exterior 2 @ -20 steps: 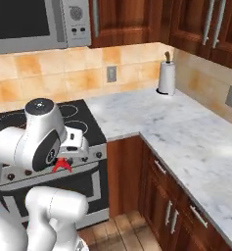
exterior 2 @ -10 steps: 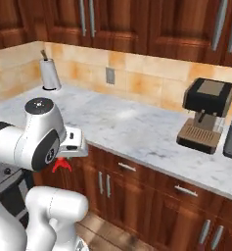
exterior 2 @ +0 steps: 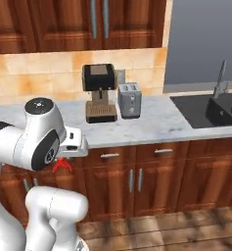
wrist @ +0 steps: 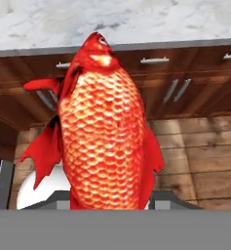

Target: Take the fish from the fridge and place it on the digital scale on the counter by the fridge. Wait a few seconds for a reading, then move it to the plate on the dining counter.

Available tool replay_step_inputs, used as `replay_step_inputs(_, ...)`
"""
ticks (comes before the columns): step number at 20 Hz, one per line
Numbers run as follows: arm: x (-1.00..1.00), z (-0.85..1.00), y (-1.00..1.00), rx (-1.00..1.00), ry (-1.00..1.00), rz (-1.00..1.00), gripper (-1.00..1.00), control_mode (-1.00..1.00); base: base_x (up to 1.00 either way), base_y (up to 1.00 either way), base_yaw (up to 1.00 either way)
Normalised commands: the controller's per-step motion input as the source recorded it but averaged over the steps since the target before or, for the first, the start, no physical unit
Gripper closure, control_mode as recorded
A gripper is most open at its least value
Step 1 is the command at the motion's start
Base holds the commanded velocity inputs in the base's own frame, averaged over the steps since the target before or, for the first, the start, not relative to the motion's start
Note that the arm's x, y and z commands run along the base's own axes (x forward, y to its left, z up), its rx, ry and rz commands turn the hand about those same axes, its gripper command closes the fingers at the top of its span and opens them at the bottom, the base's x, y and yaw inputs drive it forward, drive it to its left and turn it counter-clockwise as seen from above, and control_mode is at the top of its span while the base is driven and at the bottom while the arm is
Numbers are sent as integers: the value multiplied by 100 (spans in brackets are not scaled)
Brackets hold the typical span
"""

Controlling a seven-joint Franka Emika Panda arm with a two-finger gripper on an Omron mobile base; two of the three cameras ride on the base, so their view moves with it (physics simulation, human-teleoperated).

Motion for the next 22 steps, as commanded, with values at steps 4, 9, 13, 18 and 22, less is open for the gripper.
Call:
replay_step_inputs(4, 0, 0, 0, 0, 0, 0, 100, 100, 0, 0, -100)
replay_step_inputs(9, 0, 0, 0, 0, 0, 0, 100, 100, 0, 0, -100)
replay_step_inputs(13, 0, 0, 0, 0, 0, 0, 100, 100, 0, 0, -100)
replay_step_inputs(18, 0, 0, 0, 0, 0, 0, 100, 100, 0, 0, -100)
replay_step_inputs(22, 0, 0, 0, 0, 0, 0, 100, 100, 0, 0, -100)
